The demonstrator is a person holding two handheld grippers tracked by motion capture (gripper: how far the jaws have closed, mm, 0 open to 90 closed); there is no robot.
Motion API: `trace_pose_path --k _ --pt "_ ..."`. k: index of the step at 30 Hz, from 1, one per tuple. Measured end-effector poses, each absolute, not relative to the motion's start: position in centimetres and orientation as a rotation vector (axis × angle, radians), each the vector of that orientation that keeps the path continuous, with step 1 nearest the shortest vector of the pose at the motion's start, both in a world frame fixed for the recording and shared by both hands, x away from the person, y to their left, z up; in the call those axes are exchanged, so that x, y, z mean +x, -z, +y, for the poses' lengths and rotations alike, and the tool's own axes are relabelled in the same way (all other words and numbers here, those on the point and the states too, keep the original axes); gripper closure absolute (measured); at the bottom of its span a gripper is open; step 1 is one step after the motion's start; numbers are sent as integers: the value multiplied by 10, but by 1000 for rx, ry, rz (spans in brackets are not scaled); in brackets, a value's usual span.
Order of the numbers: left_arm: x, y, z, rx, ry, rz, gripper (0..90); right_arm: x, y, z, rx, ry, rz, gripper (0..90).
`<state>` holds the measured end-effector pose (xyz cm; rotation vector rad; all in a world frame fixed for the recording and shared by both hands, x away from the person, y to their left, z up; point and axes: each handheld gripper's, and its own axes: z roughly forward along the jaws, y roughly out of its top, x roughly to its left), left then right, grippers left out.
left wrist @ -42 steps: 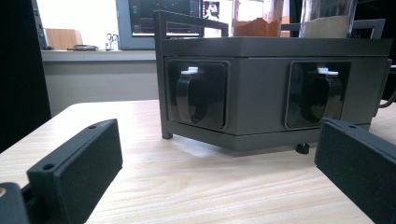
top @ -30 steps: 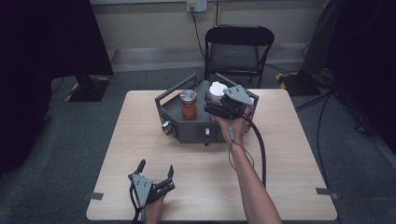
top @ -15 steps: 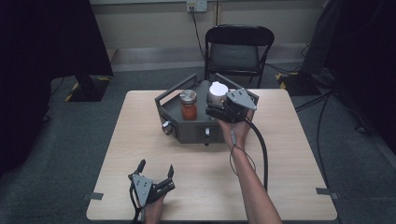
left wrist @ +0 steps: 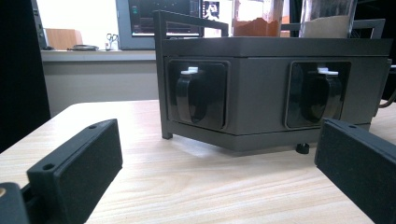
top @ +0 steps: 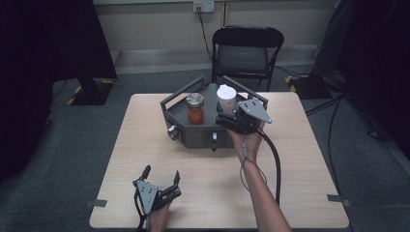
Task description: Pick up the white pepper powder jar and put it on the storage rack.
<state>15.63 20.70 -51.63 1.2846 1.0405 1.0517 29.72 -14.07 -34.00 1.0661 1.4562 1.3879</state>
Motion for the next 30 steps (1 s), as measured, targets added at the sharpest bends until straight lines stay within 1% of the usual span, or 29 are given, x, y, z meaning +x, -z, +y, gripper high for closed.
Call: trace_pose_path --k 12,30 --pt "156 516 207 1284 -1052 1040 2 270 350 -152 1017 -1431 1428 0" --pt "156 516 207 1284 -1052 1040 2 240 360 -152 956 -1431 1434 0"
